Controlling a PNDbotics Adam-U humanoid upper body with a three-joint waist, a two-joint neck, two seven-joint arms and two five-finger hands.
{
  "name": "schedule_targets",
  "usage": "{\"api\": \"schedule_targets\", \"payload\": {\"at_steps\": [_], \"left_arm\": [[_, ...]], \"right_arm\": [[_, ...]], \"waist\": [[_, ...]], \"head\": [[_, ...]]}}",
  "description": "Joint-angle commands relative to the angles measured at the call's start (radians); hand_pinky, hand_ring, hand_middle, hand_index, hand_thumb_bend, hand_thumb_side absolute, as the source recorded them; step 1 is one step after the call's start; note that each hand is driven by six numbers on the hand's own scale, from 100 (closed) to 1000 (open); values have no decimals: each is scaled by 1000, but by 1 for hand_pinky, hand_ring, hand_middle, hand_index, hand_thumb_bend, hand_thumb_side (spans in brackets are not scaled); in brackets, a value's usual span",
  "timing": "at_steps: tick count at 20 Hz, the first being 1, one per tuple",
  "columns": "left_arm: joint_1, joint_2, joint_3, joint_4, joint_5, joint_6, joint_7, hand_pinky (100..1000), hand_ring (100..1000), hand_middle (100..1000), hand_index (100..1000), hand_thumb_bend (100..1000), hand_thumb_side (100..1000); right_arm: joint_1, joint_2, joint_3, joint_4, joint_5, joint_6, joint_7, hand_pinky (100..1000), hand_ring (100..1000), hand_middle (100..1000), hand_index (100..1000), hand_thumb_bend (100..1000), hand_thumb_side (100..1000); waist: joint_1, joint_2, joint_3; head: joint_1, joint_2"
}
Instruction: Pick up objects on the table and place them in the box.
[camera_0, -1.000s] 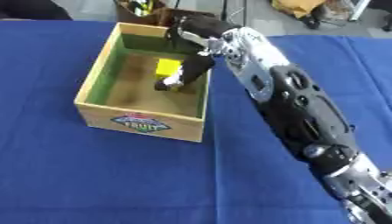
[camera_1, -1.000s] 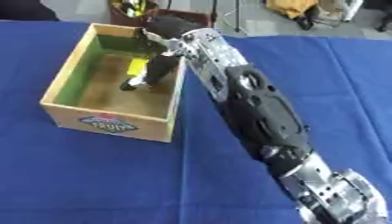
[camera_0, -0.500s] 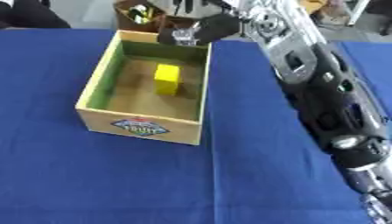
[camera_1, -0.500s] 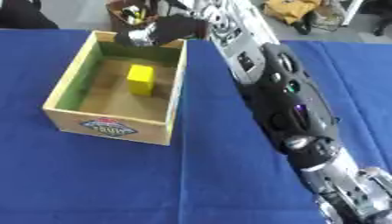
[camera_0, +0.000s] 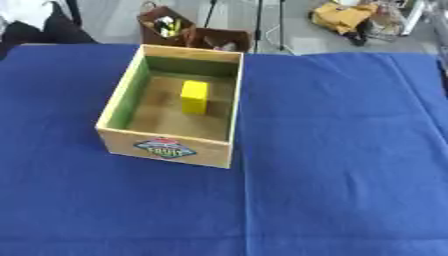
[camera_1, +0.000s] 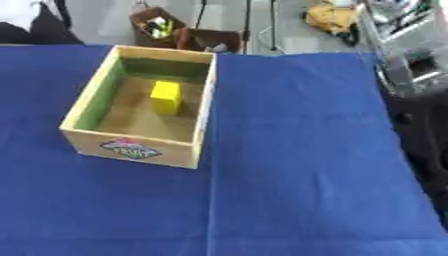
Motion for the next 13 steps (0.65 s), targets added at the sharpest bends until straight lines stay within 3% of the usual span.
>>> {"api": "schedule_targets", "payload": {"at_steps": [1,3,6,10,11,12,13], "left_arm": [[0,24,12,-17,-6,0,5,501,590,650,797,113,1000],[3,24,13,-17,-8,0,6,501,590,650,797,112,1000],[8,25,14,-17,-10,1,8,500,589,650,797,111,1000],[12,25,16,-17,-14,1,10,500,589,649,797,110,1000],[13,25,16,-17,-14,0,11,499,589,649,796,110,1000],[13,25,17,-17,-14,-1,12,499,589,649,796,110,1000],[13,25,18,-17,-15,-1,14,499,588,649,796,109,1000]], "right_arm": [[28,-80,-31,-102,-77,30,-52,668,690,350,521,529,725],[62,-108,-44,-143,-114,48,-89,639,621,299,468,506,701],[114,-154,-67,-194,-161,65,-148,621,596,273,438,490,699],[181,-218,-112,-205,-211,32,-241,619,594,274,432,473,711],[199,-234,-125,-205,-224,18,-265,621,596,281,437,403,873],[219,-248,-137,-205,-239,5,-288,621,596,278,437,470,718],[242,-261,-152,-205,-256,-9,-315,623,602,294,454,460,760]], "waist": [[7,-31,-10],[11,-34,-21],[15,-37,-34],[21,-37,-52],[22,-37,-55],[23,-36,-58],[25,-35,-63]], "head": [[14,6],[18,9],[24,15],[37,29],[40,31],[43,34],[48,36]]}}
